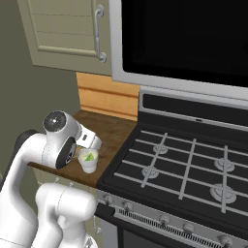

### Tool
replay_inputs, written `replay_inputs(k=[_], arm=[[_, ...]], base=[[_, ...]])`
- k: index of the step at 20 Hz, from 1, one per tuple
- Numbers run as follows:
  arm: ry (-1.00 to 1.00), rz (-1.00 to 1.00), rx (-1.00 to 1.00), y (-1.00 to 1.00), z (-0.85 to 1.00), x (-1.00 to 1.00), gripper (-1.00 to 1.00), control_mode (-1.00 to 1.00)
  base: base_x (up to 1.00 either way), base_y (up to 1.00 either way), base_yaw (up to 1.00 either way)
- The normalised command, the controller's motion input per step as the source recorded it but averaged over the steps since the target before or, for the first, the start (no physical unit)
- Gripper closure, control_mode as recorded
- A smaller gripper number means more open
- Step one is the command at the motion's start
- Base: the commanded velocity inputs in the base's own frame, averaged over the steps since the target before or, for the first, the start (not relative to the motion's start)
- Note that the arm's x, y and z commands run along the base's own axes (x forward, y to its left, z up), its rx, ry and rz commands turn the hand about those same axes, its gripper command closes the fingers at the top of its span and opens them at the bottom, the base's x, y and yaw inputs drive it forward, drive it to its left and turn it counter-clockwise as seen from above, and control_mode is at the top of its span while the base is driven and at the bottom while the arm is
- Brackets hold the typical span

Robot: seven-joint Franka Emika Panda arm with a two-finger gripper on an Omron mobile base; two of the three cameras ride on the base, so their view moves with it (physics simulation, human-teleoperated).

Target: Grab a lemon wedge from the fridge and one ice cube from the ice bowl, and put them in the glass of lemonade.

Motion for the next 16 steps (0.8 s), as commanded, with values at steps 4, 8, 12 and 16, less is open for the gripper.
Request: replay_inputs(k=[4, 8, 12, 16], arm=[[0.00, -0.17, 0.04, -0.07, 0.20, 0.01, -1.00, -1.00], [0.00, -0.11, 0.01, -0.08, 0.01, -0.03, -1.00, -1.00], [0.00, -0.09, 0.00, -0.07, 0.01, -0.20, -1.00, -1.00], [0.00, -0.05, 0.01, -0.12, 0.00, -0.55, -1.00, -1.00]], base=[[0.00, 0.00, 0.00], [0.00, 0.00, 0.00], [0.00, 0.00, 0.00], [0.00, 0.00, 0.00]])
